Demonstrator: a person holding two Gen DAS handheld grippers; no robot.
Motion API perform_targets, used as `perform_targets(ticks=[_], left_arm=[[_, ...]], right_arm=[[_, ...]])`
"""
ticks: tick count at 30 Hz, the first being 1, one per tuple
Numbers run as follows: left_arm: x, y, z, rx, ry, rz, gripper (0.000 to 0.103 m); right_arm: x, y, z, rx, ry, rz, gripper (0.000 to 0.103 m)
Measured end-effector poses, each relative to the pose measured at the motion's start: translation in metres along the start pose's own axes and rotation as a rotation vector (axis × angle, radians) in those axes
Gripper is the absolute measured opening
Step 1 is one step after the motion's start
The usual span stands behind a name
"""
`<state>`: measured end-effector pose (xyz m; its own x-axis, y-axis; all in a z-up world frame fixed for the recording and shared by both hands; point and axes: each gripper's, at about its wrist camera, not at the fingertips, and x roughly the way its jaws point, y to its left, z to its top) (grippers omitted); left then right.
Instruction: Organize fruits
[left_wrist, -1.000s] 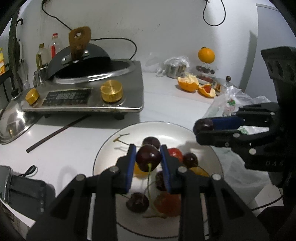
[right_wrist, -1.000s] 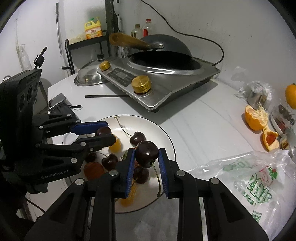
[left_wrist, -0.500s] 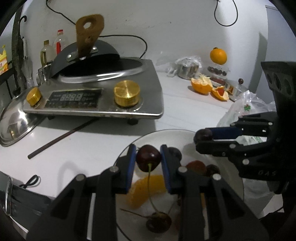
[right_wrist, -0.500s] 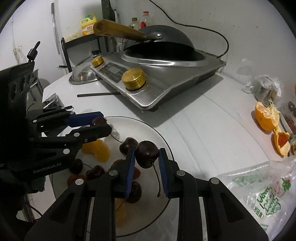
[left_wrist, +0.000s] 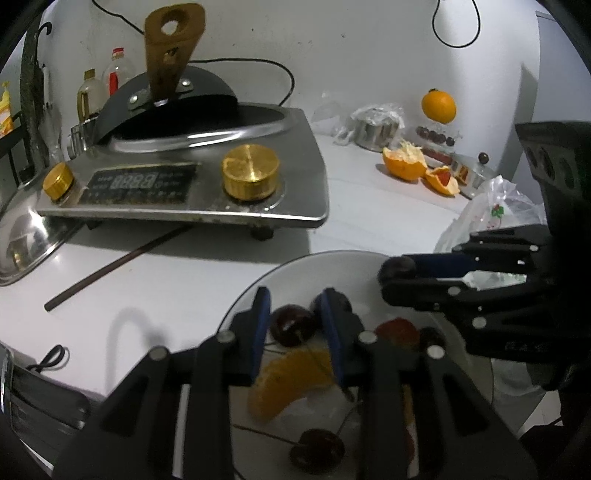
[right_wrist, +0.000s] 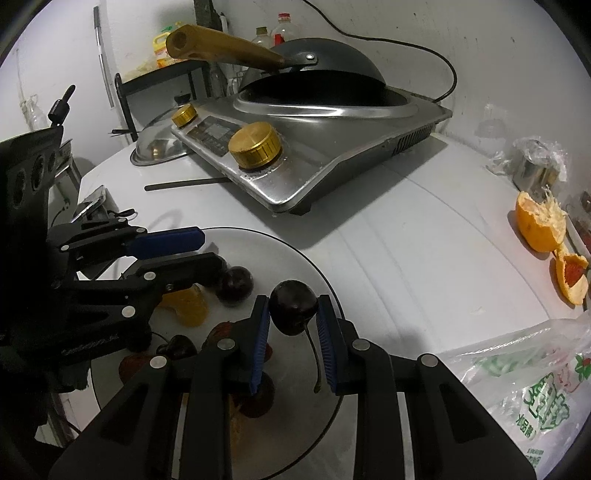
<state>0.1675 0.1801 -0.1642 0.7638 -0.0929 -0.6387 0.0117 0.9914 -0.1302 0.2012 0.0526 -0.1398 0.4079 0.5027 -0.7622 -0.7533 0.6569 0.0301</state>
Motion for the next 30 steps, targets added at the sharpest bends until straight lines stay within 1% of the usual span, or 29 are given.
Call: perform_targets(ticks=[12,13,14,15,16,30], left_arm=[[-0.012,-0.005,0.000,0.004,-0.009,0.015,0.034],[-0.014,-0.005,0.000,0.004,-0.011,0.015,0.040],[-0.017,-0.006,0.000,-0.001,-0.014,0.015,0.056],[-0.019,-0.006,0.000,-0.006,-0.019,0.013,0.061],[-0.022,-0.006,0.000,-0.015,-0.025,0.007,0.063],[-0.063,-0.027,-0.001,0.007,-0.081,0.019,0.064]], right_arm=[[-0.012,0.002,0.000,0.015,-0.022,-0.014,0.028],[-0.014,0.003,-0.001,0.015,-0.024,-0.014,0.028],[-0.016,0.004,-0.001,0.014,-0.027,-0.016,0.028],[-0.019,0.004,-0.002,0.014,-0.030,-0.018,0.028],[-0.021,0.005,-0.002,0.013,-0.033,-0.020,0.028],[-0.069,0.014,-0.014,0.011,-0.091,-0.054,0.029]])
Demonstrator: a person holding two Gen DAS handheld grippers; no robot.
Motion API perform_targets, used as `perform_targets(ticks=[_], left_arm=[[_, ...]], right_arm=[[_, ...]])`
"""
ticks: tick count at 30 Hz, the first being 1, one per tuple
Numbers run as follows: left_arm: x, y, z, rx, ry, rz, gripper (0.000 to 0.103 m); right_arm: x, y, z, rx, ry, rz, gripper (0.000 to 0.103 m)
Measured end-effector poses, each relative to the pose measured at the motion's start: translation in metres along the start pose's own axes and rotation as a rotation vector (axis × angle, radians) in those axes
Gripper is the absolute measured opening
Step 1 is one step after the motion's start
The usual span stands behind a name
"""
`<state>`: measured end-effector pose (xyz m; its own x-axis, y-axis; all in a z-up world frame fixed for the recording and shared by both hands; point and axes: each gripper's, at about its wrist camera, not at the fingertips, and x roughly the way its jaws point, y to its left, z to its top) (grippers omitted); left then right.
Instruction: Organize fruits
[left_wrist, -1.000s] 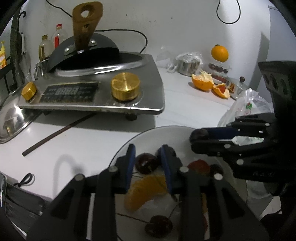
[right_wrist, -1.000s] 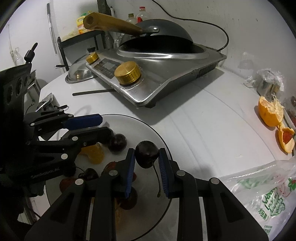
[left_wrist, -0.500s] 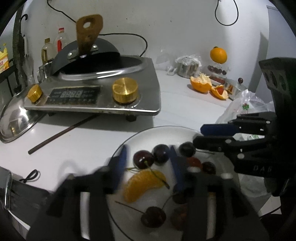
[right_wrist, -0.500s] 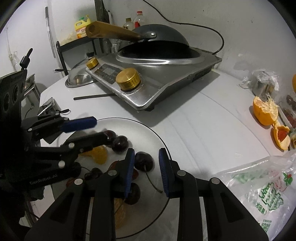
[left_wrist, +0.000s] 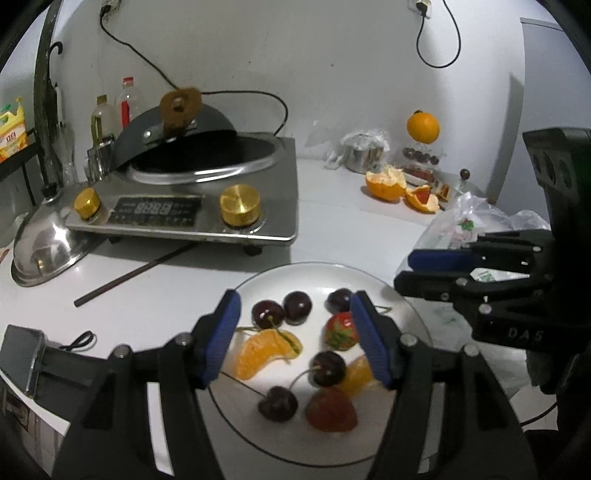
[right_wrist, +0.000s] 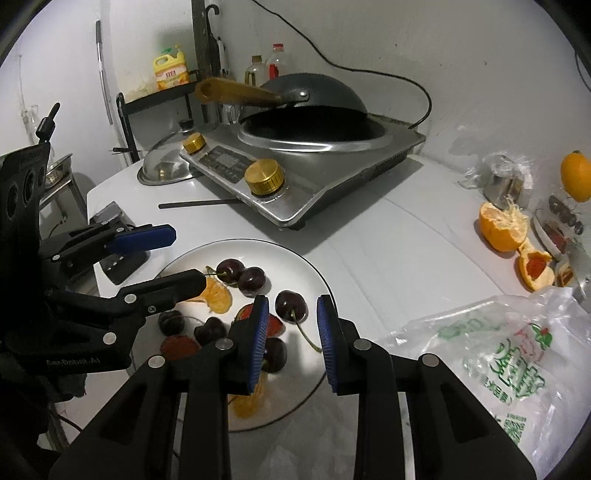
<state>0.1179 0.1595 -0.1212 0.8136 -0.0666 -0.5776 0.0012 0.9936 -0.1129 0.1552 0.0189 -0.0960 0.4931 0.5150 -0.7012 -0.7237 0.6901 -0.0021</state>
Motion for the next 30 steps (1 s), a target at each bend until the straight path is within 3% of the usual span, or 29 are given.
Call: perform_targets(ticks=[4,8,28,30], left_arm=[[-0.016,-0.008,0.000,0.005,-0.021,0.000,0.066],[-0.030,-0.017,-0.002,0.009,-0.040,-0.003,0.076],[-0.101,-0.085,-0.003,0.067,-0.150,-0.022,0.077],[-0.108,-0.093,-0.003,0.074,-0.161,-0.028,0.087]], right_arm=[[-0.017,0.002,-0.005,0.001,-0.017,-0.009,0.029],[-0.033,0.003,-0.011,0.004,-0.034,-0.018,0.029],[-0.127,-0.004,-0.046,0.040,-0.161,-0.082,0.030],[-0.138,-0.006,-0.050,0.044,-0.176,-0.091,0.030]])
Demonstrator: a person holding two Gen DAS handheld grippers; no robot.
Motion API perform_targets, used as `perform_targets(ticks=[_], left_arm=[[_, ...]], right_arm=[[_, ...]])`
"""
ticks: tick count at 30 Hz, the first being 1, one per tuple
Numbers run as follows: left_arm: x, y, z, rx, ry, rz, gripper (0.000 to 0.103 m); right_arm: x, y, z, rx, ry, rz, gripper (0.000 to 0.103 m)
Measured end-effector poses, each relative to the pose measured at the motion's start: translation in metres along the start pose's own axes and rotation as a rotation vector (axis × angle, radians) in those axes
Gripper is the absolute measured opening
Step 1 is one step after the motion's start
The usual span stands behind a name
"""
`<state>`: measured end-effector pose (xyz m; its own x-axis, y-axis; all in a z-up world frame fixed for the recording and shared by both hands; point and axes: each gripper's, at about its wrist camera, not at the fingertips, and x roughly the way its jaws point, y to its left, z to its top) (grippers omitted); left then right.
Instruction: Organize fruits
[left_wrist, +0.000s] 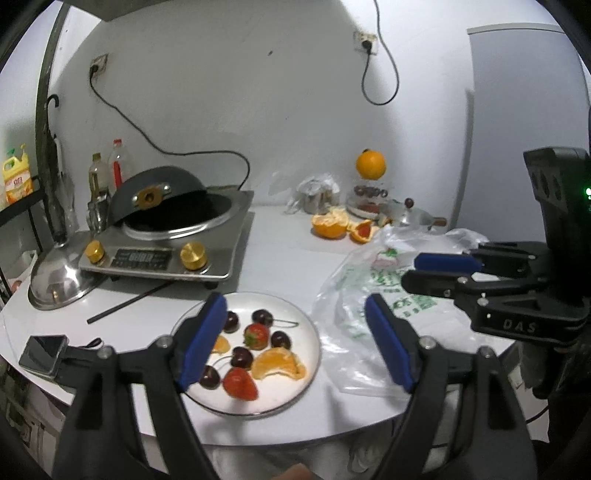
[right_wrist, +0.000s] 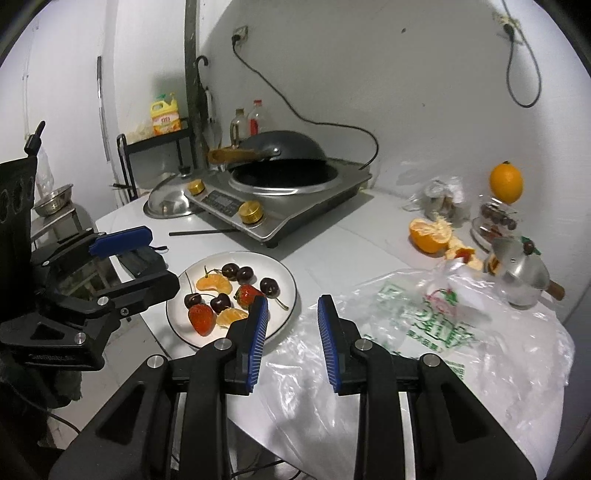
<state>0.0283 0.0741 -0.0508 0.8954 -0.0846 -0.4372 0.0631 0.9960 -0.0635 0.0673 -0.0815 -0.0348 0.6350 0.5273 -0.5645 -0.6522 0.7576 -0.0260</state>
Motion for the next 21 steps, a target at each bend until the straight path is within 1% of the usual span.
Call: perform_targets(ticks=[1,2,6,7,8,13,14,15,18,19,20,21], left_arm=[[-0.003,-0.004,0.001,0.003,-0.008,-0.003,0.095],[-0.007,-0.008,0.002,0.007,-0.016,-0.007,0.097],[-0.023,-0.024,0.006,0.019,-0.048,-0.016,0.097],[-0.026,-0.027,0.007,0.019,-0.055,-0.016,0.097],[-0.031,-0.030,0.009,0.020,-0.066,-0.014,0.097],[-0.051,-0.045,0.022,0.018,-0.111,0.034,0.097],[-0.055,-0.047,0.024,0.020,-0.119,0.038,0.097],[-0.059,-0.050,0.027,0.021,-0.127,0.042,0.097],[-0.077,-0.057,0.037,0.019,-0.180,0.063,0.097],[-0.081,-0.058,0.039,0.017,-0.195,0.066,0.097],[-0.086,-0.059,0.044,0.013,-0.216,0.069,0.097],[-0.093,-0.060,0.048,0.009,-0.239,0.073,0.097]], right_arm=[[-0.006,-0.001,-0.001,0.002,-0.008,-0.006,0.030],[-0.013,-0.002,-0.002,0.004,-0.018,-0.013,0.030],[-0.040,-0.008,-0.004,0.013,-0.057,-0.039,0.031],[-0.045,-0.008,-0.004,0.013,-0.065,-0.046,0.038],[-0.053,-0.009,-0.004,0.013,-0.079,-0.052,0.041],[-0.086,-0.010,-0.002,0.016,-0.140,-0.091,0.045],[-0.094,-0.010,-0.001,0.019,-0.156,-0.101,0.047],[-0.100,-0.010,0.000,0.022,-0.171,-0.110,0.051],[-0.118,-0.012,0.005,0.026,-0.210,-0.150,0.057],[-0.124,-0.012,0.006,0.028,-0.224,-0.166,0.063],[-0.130,-0.013,0.008,0.031,-0.238,-0.179,0.066],[-0.136,-0.013,0.010,0.033,-0.255,-0.197,0.071]])
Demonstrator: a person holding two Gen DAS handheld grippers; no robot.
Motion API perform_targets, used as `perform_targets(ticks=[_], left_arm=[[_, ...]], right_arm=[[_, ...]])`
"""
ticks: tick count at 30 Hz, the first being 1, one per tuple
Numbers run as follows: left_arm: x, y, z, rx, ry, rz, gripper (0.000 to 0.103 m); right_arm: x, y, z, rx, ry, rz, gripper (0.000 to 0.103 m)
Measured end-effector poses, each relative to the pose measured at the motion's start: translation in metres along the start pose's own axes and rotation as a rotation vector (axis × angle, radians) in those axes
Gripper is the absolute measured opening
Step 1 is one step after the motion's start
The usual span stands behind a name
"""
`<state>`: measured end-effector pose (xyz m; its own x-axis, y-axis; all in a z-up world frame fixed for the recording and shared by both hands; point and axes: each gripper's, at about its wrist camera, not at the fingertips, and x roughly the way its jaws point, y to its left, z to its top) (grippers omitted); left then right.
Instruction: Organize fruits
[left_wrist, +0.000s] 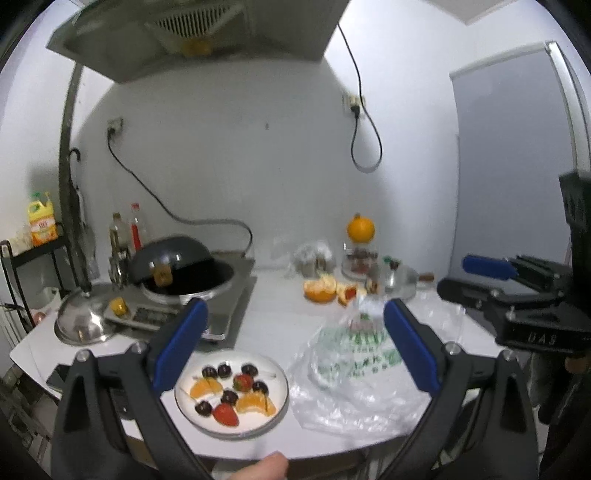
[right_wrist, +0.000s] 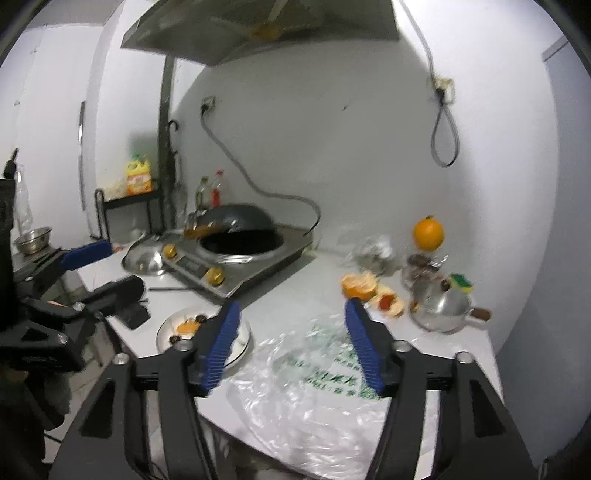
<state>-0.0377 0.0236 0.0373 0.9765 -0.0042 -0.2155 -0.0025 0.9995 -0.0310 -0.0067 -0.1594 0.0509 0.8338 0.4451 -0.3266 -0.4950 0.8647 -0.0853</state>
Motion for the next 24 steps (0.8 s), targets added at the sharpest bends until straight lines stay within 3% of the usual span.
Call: perform_targets(ticks=[4,10,24], left_arm=[[-0.012,0.001,0.017,-0.012,-0.048,0.040,0.102],[-0.020,0.003,0.032,-0.010,-0.059,0.139,0.102],[-0.026,0.002,0.047,-0.010,-0.089,0.134,0.102]], right_arm=[[-0.014,-0.007,0.011,0.006,-0.043,-0.048,0.082],[-0.027,-0.019,0.023,0.046,-0.077,-0.093,0.083],[-0.031,-0.021,0.031,0.047,-0.100,-0.110,0.083]])
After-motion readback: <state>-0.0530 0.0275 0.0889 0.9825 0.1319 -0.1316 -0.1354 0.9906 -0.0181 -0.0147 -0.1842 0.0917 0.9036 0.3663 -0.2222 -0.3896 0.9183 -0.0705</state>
